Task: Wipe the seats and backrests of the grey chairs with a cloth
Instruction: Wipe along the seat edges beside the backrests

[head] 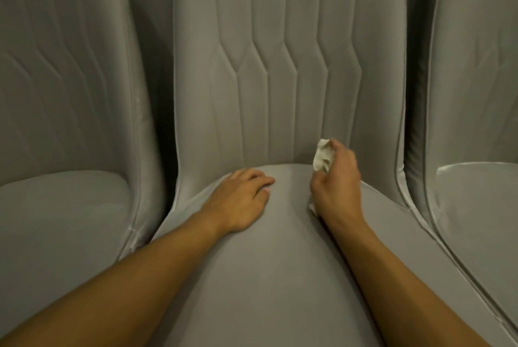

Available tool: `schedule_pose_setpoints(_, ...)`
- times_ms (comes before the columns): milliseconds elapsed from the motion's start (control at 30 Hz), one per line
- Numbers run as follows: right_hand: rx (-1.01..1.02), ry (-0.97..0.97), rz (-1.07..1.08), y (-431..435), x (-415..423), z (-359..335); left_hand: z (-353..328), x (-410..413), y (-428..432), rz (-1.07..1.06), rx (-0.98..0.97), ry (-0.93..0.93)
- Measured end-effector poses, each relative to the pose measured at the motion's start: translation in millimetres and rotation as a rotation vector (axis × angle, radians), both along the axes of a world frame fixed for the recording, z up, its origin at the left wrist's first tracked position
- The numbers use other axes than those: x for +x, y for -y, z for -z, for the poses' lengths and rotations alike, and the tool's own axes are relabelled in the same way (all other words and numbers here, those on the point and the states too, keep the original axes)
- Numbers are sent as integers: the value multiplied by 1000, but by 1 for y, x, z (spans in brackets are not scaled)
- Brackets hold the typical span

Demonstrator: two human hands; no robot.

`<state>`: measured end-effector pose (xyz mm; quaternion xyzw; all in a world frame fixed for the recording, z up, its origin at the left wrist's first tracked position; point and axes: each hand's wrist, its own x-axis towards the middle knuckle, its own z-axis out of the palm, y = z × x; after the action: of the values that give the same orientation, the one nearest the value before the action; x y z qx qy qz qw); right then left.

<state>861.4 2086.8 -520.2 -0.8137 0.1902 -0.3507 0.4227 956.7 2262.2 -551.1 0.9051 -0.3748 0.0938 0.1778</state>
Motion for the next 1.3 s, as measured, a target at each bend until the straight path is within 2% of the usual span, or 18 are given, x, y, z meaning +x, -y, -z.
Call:
schedule_pose_setpoints(67,19,-226,-74,3,4,-1,-2,-1,-1,-12,29,10)
schedule_pose_setpoints(133,-162,-378,-126,2,12,0,-4,0,0,-7,75,-14)
schedule_pose_setpoints(200,-344,-392,-192,-1,20,-1,-5,0,2,7,109,-29)
schedule_pose_setpoints(333,-662,-407,-458,-14,46,-6,-4,-2,1,-17,119,-15)
schedule_pose_setpoints(433,-920,-523,-446,-16,66,-5,-3,-2,2,-26,104,-19)
schedule_pose_setpoints(500,-1016,-558,-394,-6,67,-5,-4,-1,1,-42,101,-45)
schedule_pose_setpoints(700,-1034,-741,-184,51,28,-12,-4,-2,-1,-43,99,-96)
schedule_pose_setpoints(900,-890,-876,-100,58,-9,-23,-1,-2,-3,-40,87,-106)
schedule_pose_setpoints(1000,-892,-780,-129,60,-18,-13,-2,-3,-1,-42,83,-94)
schedule_pose_setpoints(1133,-874,-543,-341,49,5,-4,-1,-4,1,-55,64,-65)
schedule_pose_setpoints(1200,-917,-521,-400,32,27,1,-1,-4,0,-60,56,-51)
schedule_pose_setpoints(1300,-985,-540,-305,16,49,2,-3,-4,0,-61,52,-58)
